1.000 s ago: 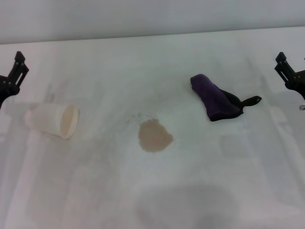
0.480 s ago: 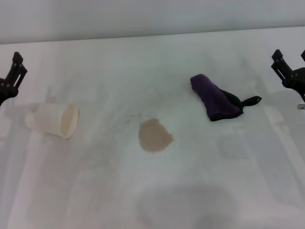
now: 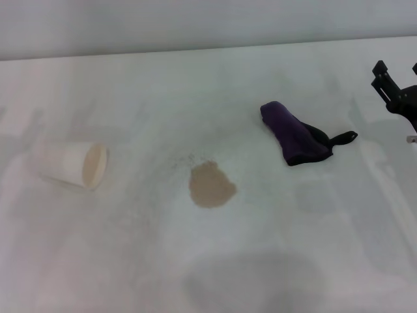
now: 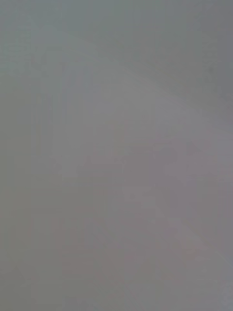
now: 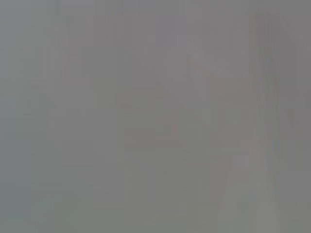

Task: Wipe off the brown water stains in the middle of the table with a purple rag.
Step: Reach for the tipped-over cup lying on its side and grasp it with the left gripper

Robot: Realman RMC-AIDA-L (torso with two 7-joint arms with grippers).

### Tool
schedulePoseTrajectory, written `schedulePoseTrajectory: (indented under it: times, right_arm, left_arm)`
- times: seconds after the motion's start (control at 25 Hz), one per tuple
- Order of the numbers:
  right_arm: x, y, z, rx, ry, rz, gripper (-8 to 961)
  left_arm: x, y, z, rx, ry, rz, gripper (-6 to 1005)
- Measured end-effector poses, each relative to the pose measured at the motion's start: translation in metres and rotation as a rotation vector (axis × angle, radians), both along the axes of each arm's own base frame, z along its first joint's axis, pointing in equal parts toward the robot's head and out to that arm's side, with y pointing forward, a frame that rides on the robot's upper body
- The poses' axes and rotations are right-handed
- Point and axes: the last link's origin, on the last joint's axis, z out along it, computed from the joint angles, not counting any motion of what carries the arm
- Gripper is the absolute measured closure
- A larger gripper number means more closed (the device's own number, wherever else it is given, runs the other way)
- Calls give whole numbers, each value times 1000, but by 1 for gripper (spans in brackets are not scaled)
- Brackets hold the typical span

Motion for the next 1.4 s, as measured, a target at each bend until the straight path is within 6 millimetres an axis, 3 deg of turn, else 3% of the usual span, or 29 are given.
schedulePoseTrajectory:
  times: [0.16,0.2,0.36,0.48,0.6,0.76,1.16,1.4]
  right_arm:
    - [-5,6,-1,-4,-1,17,83]
    - [-6,8,-1,-5,-2,21,83]
    - [-12,13,-2,-9,1,37,83]
    - [-15,16,-4,-13,4,45,83]
    - [-17,17,-4,-11,6,50,83]
    - [-17,17,-3,-5,19,48,83]
    - [-20,21,-1,10,77,49,83]
    - [-21,22,-2,44,126,21,84]
  left_arm:
    - [-5,11,40,-188,64,-55,111]
    - [-3,17,61,-262,134,-71,111]
    - [8,27,93,-382,281,-90,111]
    - [21,33,111,-439,460,-129,112]
    - [33,37,121,-482,755,-211,112]
    - [44,44,118,-553,1064,-316,112]
    - [89,65,75,-636,1459,-560,112]
    - [94,70,43,-700,1630,-627,111]
